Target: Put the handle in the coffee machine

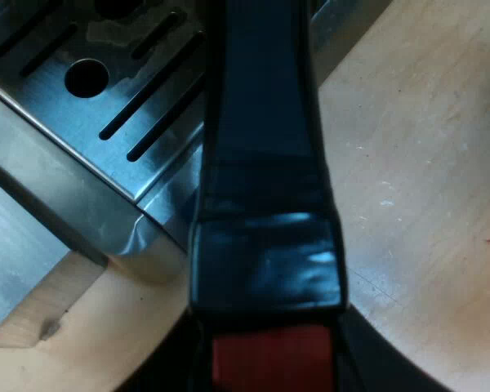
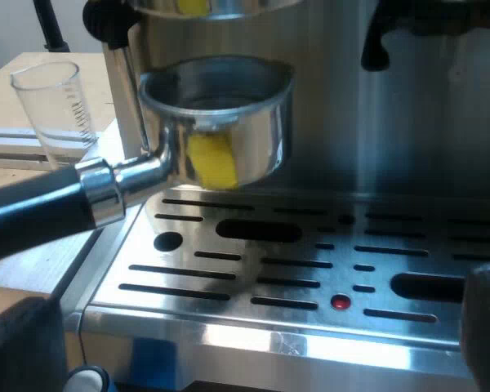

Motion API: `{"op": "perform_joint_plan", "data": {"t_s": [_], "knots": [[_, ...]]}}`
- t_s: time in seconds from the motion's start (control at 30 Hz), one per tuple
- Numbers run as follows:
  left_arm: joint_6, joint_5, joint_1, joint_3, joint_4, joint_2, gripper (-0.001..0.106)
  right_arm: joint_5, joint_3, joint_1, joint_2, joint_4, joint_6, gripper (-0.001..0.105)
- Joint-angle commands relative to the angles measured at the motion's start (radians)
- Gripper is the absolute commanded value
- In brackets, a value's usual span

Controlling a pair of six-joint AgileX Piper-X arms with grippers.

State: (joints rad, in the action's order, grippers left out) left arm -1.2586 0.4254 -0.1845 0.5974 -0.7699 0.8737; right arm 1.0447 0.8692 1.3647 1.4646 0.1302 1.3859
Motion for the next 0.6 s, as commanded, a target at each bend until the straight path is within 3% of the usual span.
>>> {"op": "perform_joint_plan", "data": {"t_s": [0.03, 0.13, 0.27, 0.53, 0.6], "knots": [[0.0, 0.028, -0.002, 0.017, 0.035, -0.013, 0.0, 0.014, -0.02, 0.0, 0.035, 0.162, 0.097, 0.105], [0.0, 0.026, -0.002, 0.017, 0.035, -0.013, 0.0, 0.014, -0.022, 0.0, 0.071, 0.261, 0.168, 0.105], [0.011, -0.031, 0.007, 0.017, 0.046, -0.013, 0.0, 0.014, -0.022, 0.0, 0.112, 0.365, 0.246, 0.105], [0.045, -0.024, 0.076, 0.017, 0.06, -0.013, 0.0, 0.005, -0.022, -0.016, 0.155, 0.569, 0.392, 0.105], [0.056, -0.019, 0.078, 0.017, 0.06, -0.01, 0.0, -0.019, -0.022, -0.016, 0.155, 0.578, 0.401, 0.105]]}}
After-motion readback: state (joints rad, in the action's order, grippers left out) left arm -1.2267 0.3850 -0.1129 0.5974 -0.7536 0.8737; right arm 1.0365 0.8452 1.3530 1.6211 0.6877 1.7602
